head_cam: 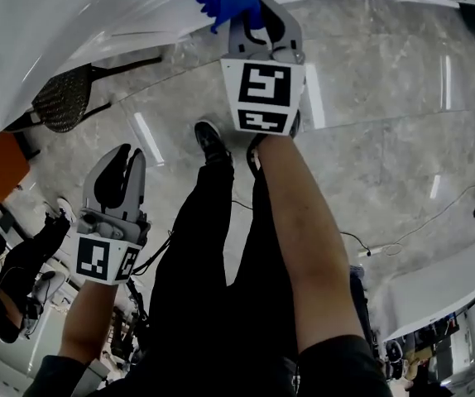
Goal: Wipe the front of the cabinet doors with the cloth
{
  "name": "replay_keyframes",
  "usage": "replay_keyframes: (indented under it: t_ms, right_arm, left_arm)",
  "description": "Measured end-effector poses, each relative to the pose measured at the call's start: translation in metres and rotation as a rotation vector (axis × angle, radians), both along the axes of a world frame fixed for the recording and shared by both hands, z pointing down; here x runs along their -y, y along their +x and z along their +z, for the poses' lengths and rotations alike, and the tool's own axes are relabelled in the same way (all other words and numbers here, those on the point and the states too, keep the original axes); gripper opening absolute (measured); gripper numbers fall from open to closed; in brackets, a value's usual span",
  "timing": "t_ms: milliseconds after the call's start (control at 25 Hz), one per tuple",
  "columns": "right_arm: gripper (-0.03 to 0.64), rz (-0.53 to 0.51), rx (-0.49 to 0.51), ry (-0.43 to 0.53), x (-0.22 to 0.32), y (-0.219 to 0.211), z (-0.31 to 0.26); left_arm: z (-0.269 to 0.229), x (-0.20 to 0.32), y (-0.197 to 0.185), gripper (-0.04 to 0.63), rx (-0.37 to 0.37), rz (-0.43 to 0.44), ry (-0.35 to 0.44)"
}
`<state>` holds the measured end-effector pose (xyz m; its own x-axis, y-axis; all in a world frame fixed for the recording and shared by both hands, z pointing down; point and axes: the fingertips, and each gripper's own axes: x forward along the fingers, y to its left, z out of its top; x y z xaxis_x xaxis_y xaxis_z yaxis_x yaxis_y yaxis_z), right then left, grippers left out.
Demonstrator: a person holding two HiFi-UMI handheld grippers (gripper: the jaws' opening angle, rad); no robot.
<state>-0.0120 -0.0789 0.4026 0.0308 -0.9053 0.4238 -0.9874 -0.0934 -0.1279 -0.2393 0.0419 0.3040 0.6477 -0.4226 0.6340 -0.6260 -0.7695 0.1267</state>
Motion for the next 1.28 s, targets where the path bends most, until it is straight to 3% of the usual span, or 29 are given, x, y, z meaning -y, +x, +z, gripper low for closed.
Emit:
replay_keyframes:
  t_ms: [80,240,400,560,840,1280]
  right_arm:
    - [0.057,-0.046,-0.049,-0.006,0.000,-0.022,0.001]
    - [0.057,-0.260,-0.092,-0.002,0.004,-0.111,0.008]
    - [0.057,-0.365,-0.014,-0.018,0.007,-0.193,0.019]
    - [0.057,-0.372,0.084,-0.046,0.023,-0.239,0.038]
    - [0.057,-0.305,0.228,-0.087,0.037,-0.224,0.059]
    - [0.058,-0.162,0.253,-0.142,0.032,-0.110,0.082]
  left_arm:
    - [0.001,0.002,-0.011,0.069,-0.004,0.000,0.000]
    - [0.006,0.008,-0.033,0.069,-0.022,-0.023,-0.004]
    - [0.008,0.010,-0.056,0.069,-0.042,-0.052,-0.015]
    - [0.013,0.007,-0.079,0.069,-0.037,-0.083,-0.029]
    - [0.036,0.000,-0.093,0.069,-0.010,-0.131,-0.069]
    - [0.051,-0.011,-0.021,0.069,-0.038,-0.102,-0.098]
